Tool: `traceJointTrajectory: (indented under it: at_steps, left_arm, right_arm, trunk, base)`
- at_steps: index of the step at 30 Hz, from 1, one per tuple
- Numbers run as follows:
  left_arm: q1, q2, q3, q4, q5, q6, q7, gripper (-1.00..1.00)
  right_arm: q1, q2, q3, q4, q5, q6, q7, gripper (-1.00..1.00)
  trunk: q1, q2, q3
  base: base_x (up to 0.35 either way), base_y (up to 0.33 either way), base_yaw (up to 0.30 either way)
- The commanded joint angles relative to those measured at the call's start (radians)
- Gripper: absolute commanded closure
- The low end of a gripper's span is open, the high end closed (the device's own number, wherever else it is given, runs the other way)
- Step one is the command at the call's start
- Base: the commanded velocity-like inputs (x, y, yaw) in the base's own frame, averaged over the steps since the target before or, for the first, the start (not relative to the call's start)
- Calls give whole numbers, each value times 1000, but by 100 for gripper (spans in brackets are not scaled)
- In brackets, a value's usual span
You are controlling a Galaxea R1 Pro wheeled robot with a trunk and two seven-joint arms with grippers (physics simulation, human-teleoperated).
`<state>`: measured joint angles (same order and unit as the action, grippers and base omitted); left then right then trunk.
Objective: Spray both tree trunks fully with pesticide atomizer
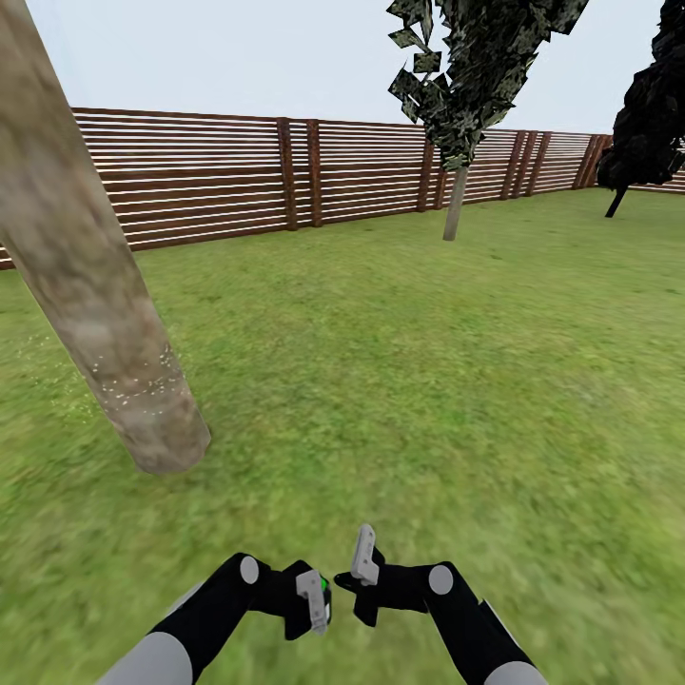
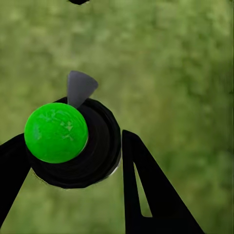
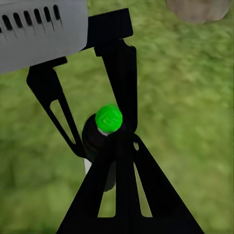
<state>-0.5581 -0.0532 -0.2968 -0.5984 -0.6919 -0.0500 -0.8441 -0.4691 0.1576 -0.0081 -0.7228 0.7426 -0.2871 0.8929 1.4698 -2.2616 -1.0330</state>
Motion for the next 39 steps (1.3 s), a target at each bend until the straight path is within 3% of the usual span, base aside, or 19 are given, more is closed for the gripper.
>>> traceJointTrajectory:
  at_steps: [1, 21, 39]
  left_arm:
    - [0, -2, 0, -1, -9, -5, -3, 100]
    - [0, -24, 0, -7, -9, -5, -3, 100]
    - [0, -25, 2, -12, -9, -5, -3, 100]
  right_arm:
    - [0, 0, -1, -1, 7, -4, 1, 100]
    - [0, -1, -1, -1, 8, -4, 0, 100]
    - [0, -5, -1, 3, 8, -6, 0, 100]
  trunk:
    - [0, 0, -1]
    - [0, 0, -1]
    - [0, 0, -1]
  base:
    - [0, 0, 0]
    - [0, 0, 0]
    - [0, 0, 0]
